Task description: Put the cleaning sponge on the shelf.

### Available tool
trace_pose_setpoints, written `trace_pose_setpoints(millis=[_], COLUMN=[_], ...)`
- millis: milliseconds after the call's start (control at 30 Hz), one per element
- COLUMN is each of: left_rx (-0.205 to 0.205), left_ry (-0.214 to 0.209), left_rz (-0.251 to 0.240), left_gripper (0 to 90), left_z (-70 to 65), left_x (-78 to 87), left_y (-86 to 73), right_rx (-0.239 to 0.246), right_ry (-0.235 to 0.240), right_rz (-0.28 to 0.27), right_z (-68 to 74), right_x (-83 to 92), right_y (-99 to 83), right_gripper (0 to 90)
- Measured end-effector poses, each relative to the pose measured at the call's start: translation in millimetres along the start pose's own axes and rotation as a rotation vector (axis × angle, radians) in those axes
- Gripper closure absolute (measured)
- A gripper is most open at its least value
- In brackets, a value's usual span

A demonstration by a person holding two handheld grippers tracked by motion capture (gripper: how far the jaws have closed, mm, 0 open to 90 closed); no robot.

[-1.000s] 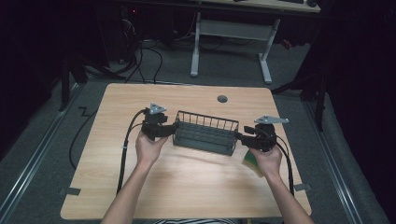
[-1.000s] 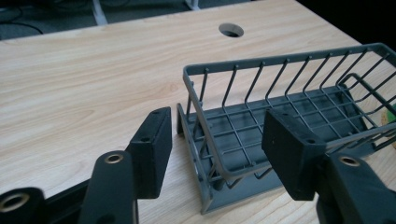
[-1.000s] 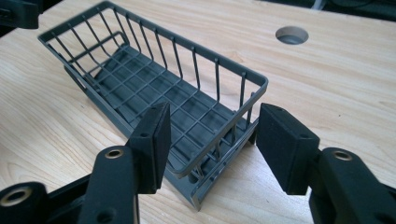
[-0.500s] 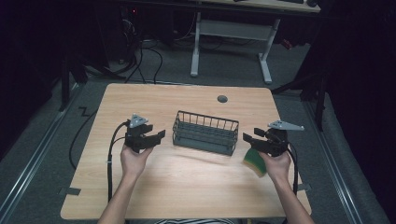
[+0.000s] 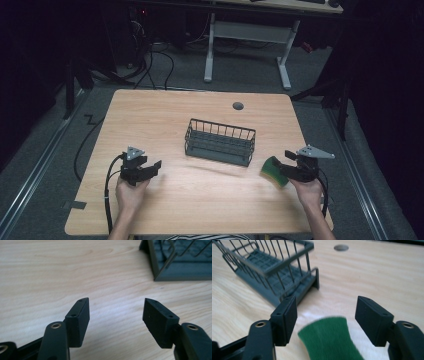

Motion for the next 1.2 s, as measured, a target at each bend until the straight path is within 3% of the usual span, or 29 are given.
trace_pose_setpoints(millis=[233,367,767,933,1200], left_rx=[-0.026,-0.019,-0.022,-0.055,-0.054], left_ry=[0.061,0.068,0.105,0.137,0.137], left_rz=[0.020,0.001,0.001,0.009,0.008], left_gripper=[37.5,36.9,33.7,33.6,33.5], left_z=[10.8,13.3,12.5,9.3,9.2], left_x=[-5.4,-6.6,-6.7,-7.8,-7.7], left_y=[-18.6,-21.0,-22.1,-23.2,-23.3], right_rx=[0.041,0.077,0.083,0.090,0.117], right_ry=[0.007,0.008,0.060,0.073,0.073], right_rz=[0.022,0.063,0.157,0.199,0.211], right_z=[1.2,1.4,-0.4,-0.6,-1.2], right_x=[-1.6,-9.9,-30.3,-36.1,-34.7], right_y=[-14.4,-22.4,-32.5,-36.8,-38.4], right_gripper=[26.1,22.9,15.4,15.8,23.7])
Point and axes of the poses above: each handheld gripper's, and its own axes: x roughly backward along the jaws, y roughly out of its top, z roughly to its left, the point moved 5 cm from there along -x, roughly forward along the jaws, and after that the axes turned 8 degrees about x, right-handed, at the moved point
